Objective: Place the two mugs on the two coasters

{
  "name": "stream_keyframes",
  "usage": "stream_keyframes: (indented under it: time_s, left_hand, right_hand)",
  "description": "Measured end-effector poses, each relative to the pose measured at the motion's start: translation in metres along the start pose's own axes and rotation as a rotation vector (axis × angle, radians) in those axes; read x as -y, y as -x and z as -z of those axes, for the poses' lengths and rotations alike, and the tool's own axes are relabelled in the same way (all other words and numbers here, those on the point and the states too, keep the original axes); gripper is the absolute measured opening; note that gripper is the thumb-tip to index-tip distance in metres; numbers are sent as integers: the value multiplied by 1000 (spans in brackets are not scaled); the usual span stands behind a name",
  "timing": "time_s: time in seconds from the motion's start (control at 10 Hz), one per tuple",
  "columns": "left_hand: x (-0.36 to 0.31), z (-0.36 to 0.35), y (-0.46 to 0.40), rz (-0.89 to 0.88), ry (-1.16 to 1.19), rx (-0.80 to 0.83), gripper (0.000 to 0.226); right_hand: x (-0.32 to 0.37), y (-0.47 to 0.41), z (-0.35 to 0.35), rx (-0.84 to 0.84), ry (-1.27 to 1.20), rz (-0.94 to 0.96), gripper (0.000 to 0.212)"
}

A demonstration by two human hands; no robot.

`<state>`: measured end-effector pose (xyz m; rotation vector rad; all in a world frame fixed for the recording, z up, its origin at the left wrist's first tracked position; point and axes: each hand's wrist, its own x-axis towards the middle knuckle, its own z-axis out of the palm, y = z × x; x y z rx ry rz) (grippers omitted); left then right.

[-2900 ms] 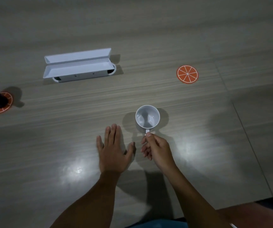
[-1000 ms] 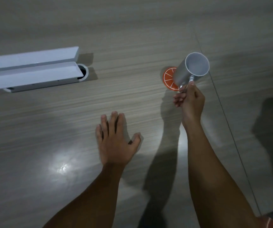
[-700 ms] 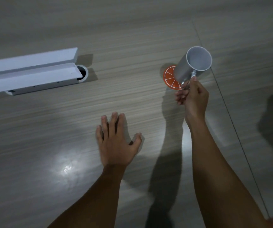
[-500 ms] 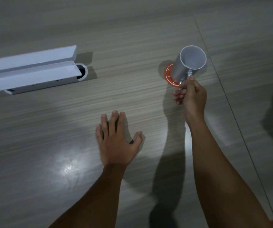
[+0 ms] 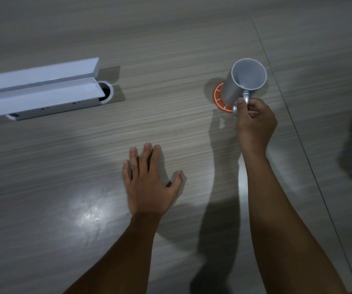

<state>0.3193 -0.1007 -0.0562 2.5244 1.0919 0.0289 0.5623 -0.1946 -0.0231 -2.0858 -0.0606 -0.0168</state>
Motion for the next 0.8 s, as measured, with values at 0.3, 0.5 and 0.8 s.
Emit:
stream_keyframes:
  time_s: [0.3, 0.5, 0.8]
  left_hand:
    - [0, -2, 0, 0, 12, -12, 86]
    - [1, -1, 2, -5, 8, -8, 87]
    - [-1, 7, 1, -13, -2, 21, 86]
  right_hand:
    - [-4, 2, 1, 11, 21, 65, 28]
    - [2, 6, 3, -24, -37, 21, 19]
    - [-10, 30, 20, -31, -20, 12, 28]
